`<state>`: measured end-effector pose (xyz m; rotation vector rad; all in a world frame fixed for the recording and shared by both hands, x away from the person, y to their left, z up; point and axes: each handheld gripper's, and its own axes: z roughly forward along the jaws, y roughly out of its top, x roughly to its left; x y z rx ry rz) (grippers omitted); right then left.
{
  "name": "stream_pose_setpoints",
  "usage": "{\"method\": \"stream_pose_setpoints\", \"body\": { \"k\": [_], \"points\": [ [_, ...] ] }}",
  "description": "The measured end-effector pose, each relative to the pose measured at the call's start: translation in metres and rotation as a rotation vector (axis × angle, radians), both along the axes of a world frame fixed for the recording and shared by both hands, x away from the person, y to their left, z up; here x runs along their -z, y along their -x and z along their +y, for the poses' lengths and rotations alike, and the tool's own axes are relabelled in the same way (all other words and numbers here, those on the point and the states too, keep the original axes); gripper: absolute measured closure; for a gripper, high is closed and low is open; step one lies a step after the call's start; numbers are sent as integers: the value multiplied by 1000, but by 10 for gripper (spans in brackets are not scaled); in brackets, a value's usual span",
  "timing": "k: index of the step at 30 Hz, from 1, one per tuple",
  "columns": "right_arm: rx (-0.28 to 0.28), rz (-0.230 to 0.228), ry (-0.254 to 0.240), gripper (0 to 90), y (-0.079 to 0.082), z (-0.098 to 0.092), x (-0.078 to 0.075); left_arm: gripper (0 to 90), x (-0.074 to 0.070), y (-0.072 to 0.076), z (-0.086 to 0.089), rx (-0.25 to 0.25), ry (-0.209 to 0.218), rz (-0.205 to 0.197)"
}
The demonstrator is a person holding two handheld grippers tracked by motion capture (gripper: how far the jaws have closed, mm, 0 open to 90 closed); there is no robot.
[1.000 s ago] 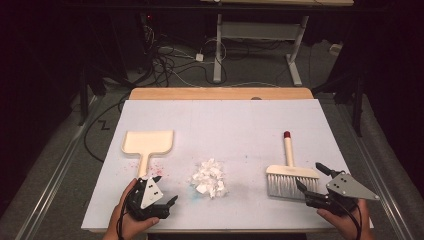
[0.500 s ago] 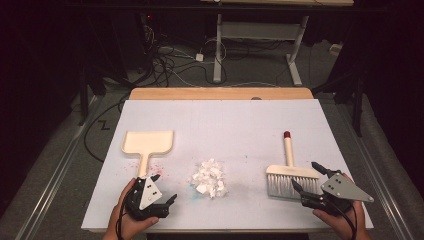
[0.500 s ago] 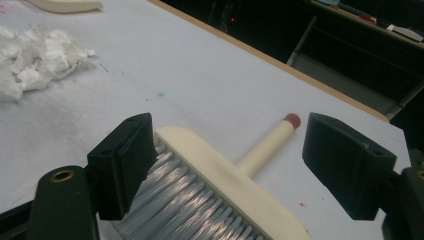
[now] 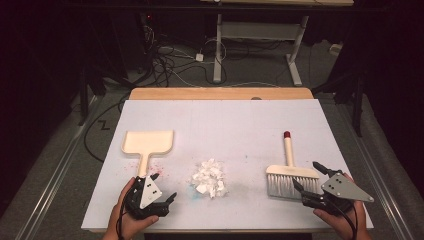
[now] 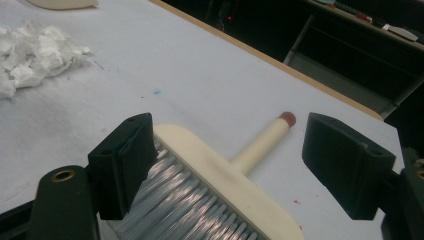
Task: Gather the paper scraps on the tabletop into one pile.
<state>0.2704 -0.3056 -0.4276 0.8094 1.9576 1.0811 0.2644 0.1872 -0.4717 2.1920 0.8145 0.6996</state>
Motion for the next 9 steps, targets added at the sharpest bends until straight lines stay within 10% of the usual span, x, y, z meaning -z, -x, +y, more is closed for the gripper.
{"method": "stream_pose_setpoints", "body": {
  "k": [9],
  "points": [
    [8, -19, 22, 230, 2, -3, 0, 191, 0, 0, -2, -5, -15, -11]
  ]
}}
